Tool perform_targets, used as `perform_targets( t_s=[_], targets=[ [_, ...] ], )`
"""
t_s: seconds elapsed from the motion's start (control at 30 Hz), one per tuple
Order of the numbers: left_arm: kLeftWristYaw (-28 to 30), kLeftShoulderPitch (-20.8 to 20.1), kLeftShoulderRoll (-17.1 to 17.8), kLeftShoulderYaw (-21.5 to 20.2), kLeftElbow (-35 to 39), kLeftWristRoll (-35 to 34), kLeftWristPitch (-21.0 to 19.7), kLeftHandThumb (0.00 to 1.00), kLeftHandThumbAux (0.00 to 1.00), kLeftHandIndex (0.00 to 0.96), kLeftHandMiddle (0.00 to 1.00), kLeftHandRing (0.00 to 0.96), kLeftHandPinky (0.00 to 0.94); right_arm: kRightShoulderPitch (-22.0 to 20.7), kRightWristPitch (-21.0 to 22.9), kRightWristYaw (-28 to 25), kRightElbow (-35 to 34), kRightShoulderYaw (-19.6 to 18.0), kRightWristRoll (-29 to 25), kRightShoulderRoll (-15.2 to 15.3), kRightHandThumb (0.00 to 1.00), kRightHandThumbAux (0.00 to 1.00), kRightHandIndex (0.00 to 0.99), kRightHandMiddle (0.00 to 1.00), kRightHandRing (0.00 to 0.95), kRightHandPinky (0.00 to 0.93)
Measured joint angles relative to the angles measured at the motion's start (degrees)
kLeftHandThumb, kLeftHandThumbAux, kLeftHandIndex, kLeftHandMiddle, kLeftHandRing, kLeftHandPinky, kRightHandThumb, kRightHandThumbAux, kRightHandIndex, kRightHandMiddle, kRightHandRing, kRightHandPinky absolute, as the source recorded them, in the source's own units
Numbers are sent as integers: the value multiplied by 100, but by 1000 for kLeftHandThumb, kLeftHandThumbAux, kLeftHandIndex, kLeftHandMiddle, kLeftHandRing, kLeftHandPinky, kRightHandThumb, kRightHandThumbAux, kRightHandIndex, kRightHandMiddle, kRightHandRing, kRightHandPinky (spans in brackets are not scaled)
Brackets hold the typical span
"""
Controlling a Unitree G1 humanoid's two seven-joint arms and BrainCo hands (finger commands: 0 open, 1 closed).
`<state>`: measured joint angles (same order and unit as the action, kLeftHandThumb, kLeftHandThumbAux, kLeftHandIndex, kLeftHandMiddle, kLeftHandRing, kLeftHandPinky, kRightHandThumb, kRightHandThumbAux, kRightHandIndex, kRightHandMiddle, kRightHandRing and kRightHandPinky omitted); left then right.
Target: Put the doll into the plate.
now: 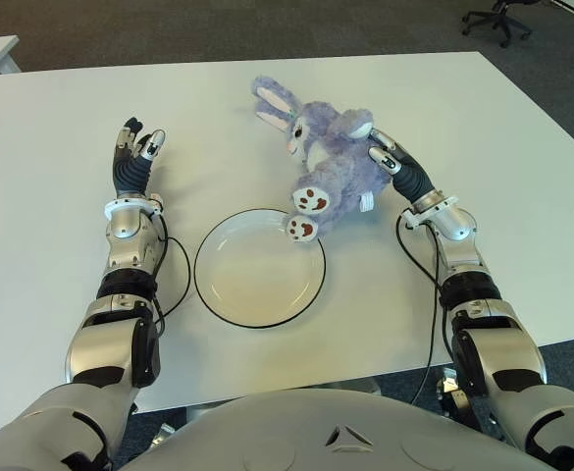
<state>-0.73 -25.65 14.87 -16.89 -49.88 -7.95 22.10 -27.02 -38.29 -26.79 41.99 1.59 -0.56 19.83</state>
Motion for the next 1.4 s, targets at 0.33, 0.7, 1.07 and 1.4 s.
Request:
perform_targets(
  t_s=[0.33, 0.7, 1.07, 1.4],
  targets=[
    [0, 2, 1, 0, 29, 1, -16, 23, 500, 0, 79, 114, 148, 98, 1, 102, -186, -3, 7, -1, 706, 260, 0, 0, 82, 354],
    [0, 2, 1, -2, 32, 1, -15, 29, 494, 0, 73, 118, 173, 149, 1, 211, -283, -39, -32, -26, 903, 345, 114, 157, 289, 424],
    [-1, 6, 0, -1, 33, 2, -14, 28, 506, 0, 78, 119, 159, 227, 61, 898, -481, 33, 307, -23, 903, 366, 241, 404, 441, 403],
    [-1, 15, -4, -2, 29, 2, -14, 21, 504, 0, 83, 123, 171, 235, 70, 1699, -555, 237, 858, 15, 958, 603, 385, 491, 549, 548]
  ],
)
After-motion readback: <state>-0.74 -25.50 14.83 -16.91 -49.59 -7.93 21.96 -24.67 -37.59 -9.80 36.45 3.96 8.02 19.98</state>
